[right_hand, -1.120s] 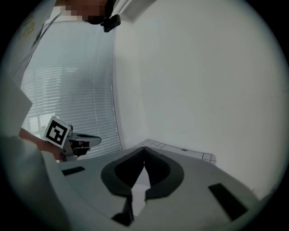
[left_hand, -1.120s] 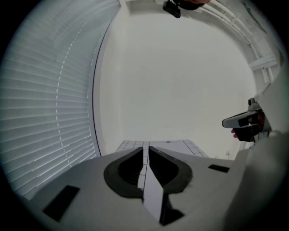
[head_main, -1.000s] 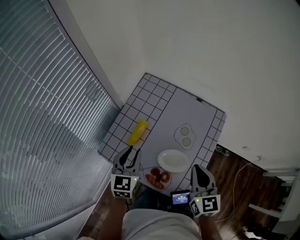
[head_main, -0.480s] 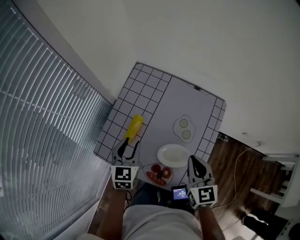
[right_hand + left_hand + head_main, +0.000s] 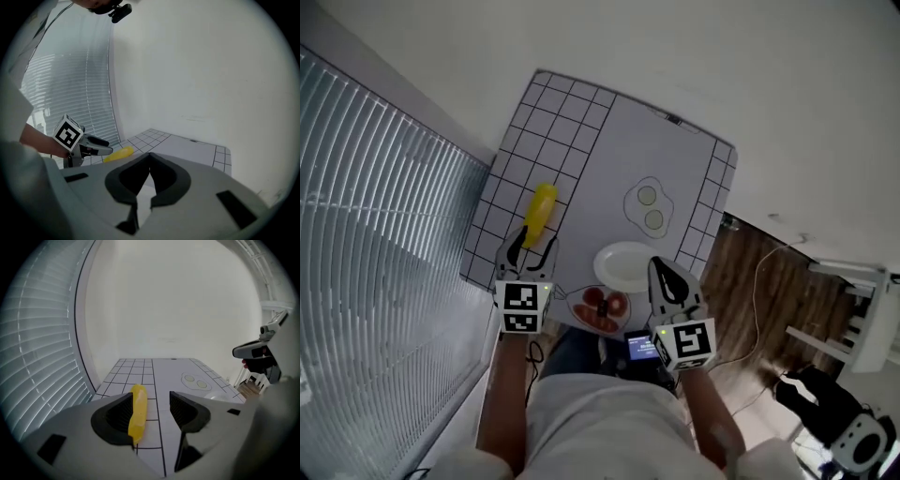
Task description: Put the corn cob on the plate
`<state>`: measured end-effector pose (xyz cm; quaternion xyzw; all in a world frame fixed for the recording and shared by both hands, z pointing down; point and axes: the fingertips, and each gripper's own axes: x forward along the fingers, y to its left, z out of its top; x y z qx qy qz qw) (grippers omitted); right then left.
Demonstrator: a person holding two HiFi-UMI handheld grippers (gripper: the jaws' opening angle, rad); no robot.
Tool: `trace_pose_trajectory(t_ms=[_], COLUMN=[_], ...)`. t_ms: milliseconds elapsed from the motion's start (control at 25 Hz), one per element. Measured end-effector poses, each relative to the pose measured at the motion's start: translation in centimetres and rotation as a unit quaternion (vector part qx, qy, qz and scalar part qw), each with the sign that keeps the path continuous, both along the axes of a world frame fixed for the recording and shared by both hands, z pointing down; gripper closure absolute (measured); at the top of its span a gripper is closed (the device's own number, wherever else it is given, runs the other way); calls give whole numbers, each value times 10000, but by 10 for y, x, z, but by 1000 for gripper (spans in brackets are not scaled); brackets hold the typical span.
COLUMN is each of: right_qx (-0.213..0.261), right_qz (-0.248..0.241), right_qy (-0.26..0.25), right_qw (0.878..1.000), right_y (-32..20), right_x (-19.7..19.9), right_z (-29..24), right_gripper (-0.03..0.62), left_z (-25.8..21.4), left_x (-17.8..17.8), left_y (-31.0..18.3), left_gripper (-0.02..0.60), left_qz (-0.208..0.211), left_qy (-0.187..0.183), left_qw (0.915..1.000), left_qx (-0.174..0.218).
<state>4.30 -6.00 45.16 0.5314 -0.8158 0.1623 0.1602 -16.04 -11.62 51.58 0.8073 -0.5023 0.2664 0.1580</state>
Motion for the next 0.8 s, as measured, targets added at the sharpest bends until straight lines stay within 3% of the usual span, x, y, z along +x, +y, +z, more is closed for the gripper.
trace_pose_trajectory(t_ms=[240,480,800], right_qx=[-222,-402,-529], right_qz=[-118,-263,-508], right_qy=[206,329,384], right_qw=[9995,9983,9966], right_y=[-5,-10,-18], right_x=[-6,-17,-39], right_z=[22,37,46], right_gripper=[588,588,588], left_z=[29,50,72], left_x=[-4,-3,-9], left_y=[-12,-21,-26], left_gripper=[339,334,310], left_qz=[-29,265,305], left_qy=[-232,-533,-547], left_qw=[9992,9970,9958], left_qx=[-331,-496,-666])
